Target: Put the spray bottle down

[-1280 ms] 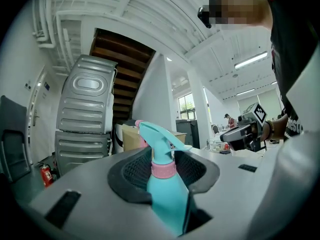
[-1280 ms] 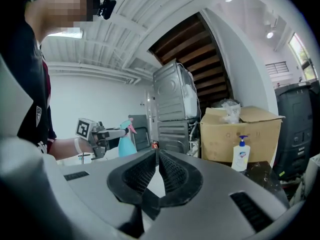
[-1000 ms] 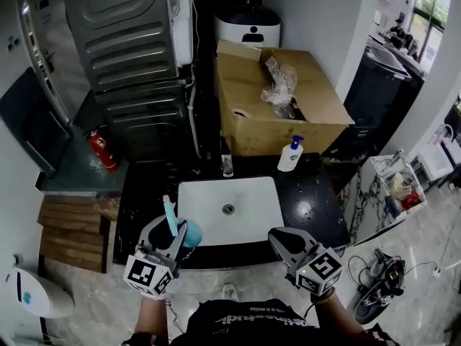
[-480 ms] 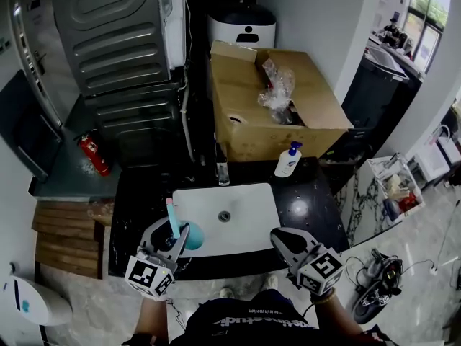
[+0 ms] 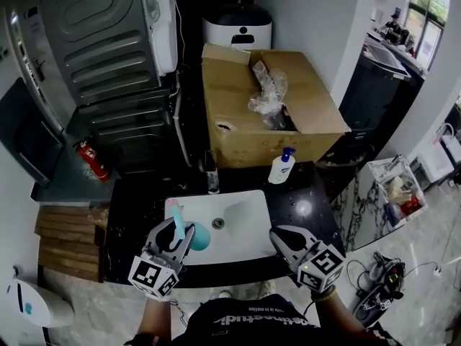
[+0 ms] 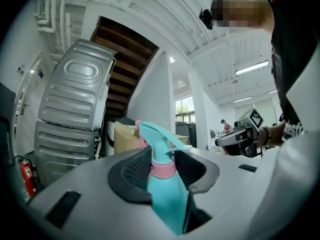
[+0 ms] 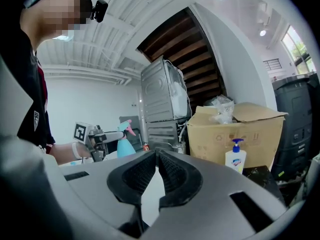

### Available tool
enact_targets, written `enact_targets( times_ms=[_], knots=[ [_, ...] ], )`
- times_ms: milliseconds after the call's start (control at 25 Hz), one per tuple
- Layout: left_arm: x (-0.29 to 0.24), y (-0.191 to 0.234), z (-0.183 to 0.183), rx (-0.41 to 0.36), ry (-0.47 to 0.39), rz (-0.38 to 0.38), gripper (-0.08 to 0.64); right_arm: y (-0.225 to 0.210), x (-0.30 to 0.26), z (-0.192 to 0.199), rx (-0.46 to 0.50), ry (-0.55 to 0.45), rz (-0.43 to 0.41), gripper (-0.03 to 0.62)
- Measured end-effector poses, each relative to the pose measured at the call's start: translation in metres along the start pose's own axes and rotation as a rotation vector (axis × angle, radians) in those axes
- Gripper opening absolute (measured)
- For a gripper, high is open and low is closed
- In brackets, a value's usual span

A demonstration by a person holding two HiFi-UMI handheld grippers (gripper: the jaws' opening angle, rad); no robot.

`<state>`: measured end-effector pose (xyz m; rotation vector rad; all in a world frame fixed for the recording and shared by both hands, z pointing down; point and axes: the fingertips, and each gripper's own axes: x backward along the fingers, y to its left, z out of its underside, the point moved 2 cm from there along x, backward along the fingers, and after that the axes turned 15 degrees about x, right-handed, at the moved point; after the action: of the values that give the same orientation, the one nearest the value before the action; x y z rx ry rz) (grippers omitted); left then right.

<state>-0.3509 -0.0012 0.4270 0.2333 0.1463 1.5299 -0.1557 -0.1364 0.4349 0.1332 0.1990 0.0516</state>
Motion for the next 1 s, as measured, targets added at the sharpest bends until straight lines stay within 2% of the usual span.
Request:
enact_targets(
  times_ms=[160, 320, 480, 1000],
  knots=[
    [-0.035, -0.020, 0.008, 0.002, 0.012, 0.042, 0.152, -0.027, 0.017, 0.012, -0.020, 0.011, 0.034, 0.043],
    [-0.071, -0.038, 0.014, -0.003, 0.030, 0.102, 0.152, -0.050, 0.034, 0.011, -0.050, -0.025, 0.079, 0.043],
    [-0.107, -0.056, 0.019, 0.003, 0.043, 0.158, 0.152, -0.077, 0.060, 0.021, -0.035, 0.017, 0.146, 0.043],
    [-0.224, -0.136, 0.061, 0.023, 0.123, 0.367, 0.152, -0.133, 0.147, 0.058, -0.095, 0.047, 0.333, 0.043]
  ],
)
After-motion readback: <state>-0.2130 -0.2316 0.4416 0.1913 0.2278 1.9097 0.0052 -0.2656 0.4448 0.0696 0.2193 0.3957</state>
